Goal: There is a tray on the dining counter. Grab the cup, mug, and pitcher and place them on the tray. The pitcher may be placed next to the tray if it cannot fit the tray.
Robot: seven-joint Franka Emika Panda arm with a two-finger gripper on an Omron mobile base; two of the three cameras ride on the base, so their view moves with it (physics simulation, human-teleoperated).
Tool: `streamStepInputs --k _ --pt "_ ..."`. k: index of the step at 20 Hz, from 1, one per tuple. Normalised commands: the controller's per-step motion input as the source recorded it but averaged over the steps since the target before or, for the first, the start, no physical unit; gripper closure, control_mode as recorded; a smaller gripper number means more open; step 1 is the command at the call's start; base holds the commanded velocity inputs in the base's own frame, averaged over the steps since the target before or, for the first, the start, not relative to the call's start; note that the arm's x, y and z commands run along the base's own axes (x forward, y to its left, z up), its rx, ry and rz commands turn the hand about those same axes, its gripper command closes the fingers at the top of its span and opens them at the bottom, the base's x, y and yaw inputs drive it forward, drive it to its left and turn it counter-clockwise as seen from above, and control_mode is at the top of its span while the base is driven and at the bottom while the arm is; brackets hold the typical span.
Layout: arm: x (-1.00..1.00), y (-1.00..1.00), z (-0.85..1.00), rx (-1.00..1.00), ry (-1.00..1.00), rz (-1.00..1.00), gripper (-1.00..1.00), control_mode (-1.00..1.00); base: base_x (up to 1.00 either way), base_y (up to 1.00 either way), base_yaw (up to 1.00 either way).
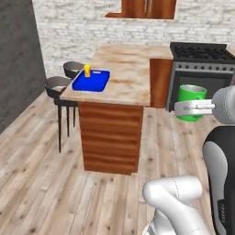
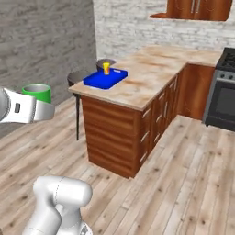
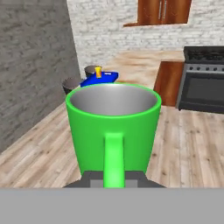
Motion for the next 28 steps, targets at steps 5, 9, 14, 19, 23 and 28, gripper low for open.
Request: streamStepInputs --k 5,9,14,19,23,28 --pt "0.0 0.0 0.0 0.0 0.0 0.0 1.0 1.0 0.44 1.0 -0.5" --pt "0.0 0.0 0.0 0.0 0.0 0.0 1.0 1.0 0.65 1.0 -0.42" --pt "0.0 0.0 0.0 0.0 0.0 0.0 1.0 1.0 0.78 1.0 -0.37" --pt "0.0 0.0 0.0 0.0 0.0 0.0 1.0 1.0 0.84 1.0 -0.27" --pt "0.0 0.0 0.0 0.0 0.0 0.0 1.0 1.0 0.83 0.8 -0.11" --pt "0.0 0.0 0.0 0.0 0.0 0.0 1.0 1.0 0.37 0.05 0.0"
